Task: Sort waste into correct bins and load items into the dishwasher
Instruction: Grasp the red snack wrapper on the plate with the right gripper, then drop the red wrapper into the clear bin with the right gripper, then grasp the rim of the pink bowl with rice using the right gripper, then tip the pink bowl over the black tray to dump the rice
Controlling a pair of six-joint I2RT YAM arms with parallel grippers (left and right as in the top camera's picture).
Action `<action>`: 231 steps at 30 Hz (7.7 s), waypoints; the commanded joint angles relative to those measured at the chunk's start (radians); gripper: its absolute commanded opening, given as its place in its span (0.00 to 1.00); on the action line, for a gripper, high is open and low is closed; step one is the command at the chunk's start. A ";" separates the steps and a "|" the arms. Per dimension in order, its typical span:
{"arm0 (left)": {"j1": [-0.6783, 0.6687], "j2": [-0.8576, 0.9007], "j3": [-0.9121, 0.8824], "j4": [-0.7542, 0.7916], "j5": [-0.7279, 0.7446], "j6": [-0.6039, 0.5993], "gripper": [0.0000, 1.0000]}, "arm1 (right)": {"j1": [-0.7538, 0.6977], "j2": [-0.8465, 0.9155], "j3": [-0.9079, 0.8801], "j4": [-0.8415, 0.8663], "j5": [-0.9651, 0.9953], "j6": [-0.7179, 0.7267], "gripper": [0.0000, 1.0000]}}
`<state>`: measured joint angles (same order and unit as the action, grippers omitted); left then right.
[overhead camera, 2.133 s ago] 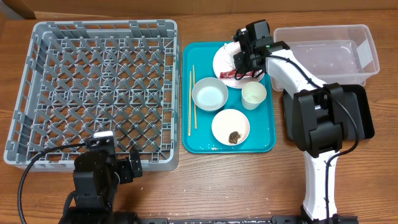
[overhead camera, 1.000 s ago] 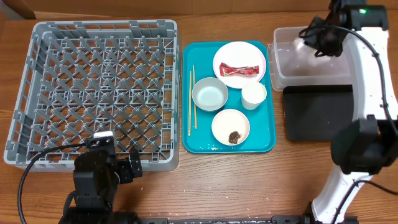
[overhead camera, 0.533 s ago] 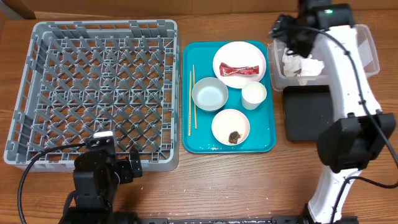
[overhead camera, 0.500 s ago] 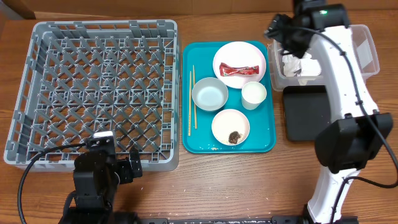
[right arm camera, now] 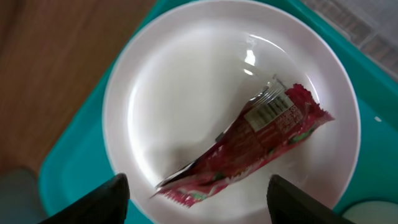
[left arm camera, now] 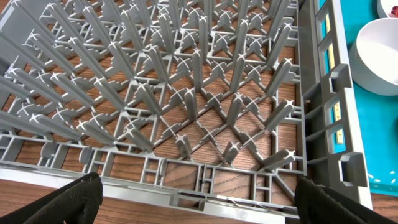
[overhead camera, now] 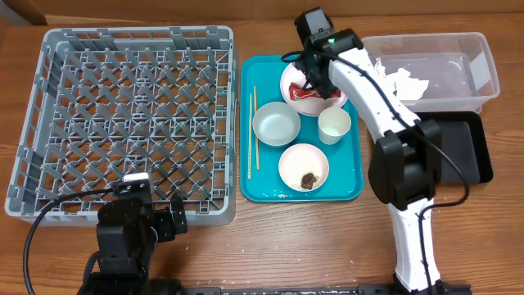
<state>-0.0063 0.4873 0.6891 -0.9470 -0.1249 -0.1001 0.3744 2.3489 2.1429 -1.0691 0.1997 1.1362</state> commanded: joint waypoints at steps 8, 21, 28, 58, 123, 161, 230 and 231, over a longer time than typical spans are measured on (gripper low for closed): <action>0.006 -0.001 0.015 0.004 -0.013 0.015 1.00 | -0.009 0.096 0.021 0.010 0.016 0.012 0.46; 0.006 -0.001 0.015 0.004 -0.013 0.015 1.00 | -0.029 0.029 0.135 -0.053 -0.025 -0.345 0.04; 0.006 -0.001 0.015 0.004 -0.013 0.015 1.00 | -0.268 -0.392 0.352 -0.536 0.048 -0.356 0.04; 0.006 -0.001 0.015 0.004 -0.013 0.015 1.00 | -0.240 -0.485 0.013 -0.422 -0.418 -0.830 0.84; 0.006 -0.001 0.015 0.004 -0.013 0.015 1.00 | 0.372 -0.356 -0.751 0.137 -0.219 -0.667 0.19; 0.006 -0.001 0.015 0.004 -0.013 0.015 1.00 | -0.718 -0.753 -1.000 0.177 -1.238 -1.268 0.04; 0.006 -0.001 0.015 0.004 -0.013 0.015 1.00 | -0.863 -0.869 -0.974 0.148 -1.025 -0.994 0.04; 0.006 -0.001 0.015 0.004 -0.013 0.015 1.00 | -0.820 -0.883 -0.929 0.079 -0.945 -1.019 0.04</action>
<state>-0.0063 0.4877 0.6891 -0.9470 -0.1287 -0.1001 -0.5159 1.5150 1.1107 -0.9176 -0.9909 0.2466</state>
